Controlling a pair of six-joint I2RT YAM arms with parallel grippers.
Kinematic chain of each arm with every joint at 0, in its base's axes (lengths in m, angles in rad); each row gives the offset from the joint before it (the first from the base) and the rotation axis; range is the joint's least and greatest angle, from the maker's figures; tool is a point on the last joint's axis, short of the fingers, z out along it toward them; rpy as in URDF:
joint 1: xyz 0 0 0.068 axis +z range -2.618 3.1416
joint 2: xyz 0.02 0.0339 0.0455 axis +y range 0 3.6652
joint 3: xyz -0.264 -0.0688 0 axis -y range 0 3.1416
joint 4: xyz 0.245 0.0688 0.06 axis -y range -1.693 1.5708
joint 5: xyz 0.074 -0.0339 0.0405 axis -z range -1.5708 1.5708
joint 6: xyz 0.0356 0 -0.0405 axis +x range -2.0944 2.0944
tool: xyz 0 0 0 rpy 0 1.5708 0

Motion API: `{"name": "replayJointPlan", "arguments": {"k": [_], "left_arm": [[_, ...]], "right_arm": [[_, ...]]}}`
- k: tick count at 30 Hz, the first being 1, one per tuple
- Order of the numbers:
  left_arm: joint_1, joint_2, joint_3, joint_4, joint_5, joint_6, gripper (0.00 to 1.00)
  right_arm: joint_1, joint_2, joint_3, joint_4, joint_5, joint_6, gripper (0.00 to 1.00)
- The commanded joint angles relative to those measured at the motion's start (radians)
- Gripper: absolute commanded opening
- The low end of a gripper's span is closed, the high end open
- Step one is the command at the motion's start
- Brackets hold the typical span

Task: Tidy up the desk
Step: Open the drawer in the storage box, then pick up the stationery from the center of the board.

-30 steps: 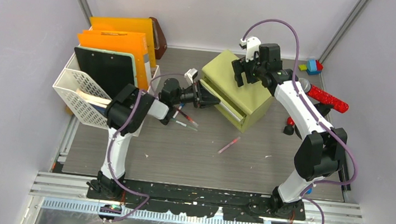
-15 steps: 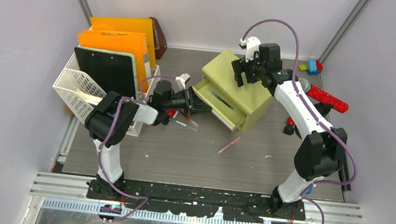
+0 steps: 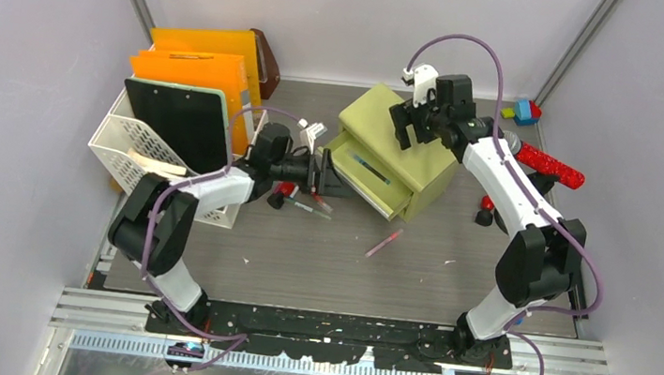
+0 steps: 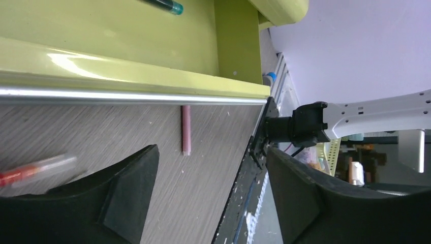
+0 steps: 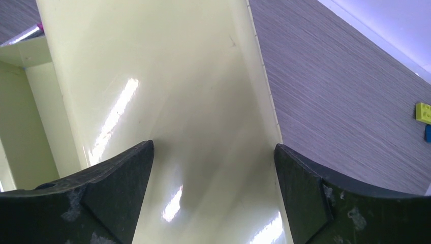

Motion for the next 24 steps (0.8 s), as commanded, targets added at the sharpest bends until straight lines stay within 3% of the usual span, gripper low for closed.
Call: {"name": "replayJointPlan", "arguments": {"k": [1, 7, 12, 20, 24], "left_arm": [[0.002, -0.13, 0.077, -0.318, -0.081, 0.31, 0.84], [0.002, -0.254, 0.169, -0.708, -0.338, 0.655, 0.88], [0.002, -0.32, 0.165, -0.868, -0.512, 0.9, 0.88], [-0.015, -0.322, 0.119, -0.882, -0.455, 1.152, 0.86], [-0.045, -0.244, 0.15, -0.888, -0.458, 1.257, 0.76]], "right_arm": [[0.0, -0.073, -0.024, -0.148, 0.001, -0.04, 0.95], [0.013, -0.213, -0.085, -0.131, -0.075, -0.066, 0.98], [0.018, -0.34, -0.207, -0.114, -0.173, -0.085, 0.99], [0.018, -0.483, -0.423, -0.028, -0.268, -0.13, 0.98], [0.018, -0.512, -0.475, 0.003, -0.298, -0.113, 0.97]]}}
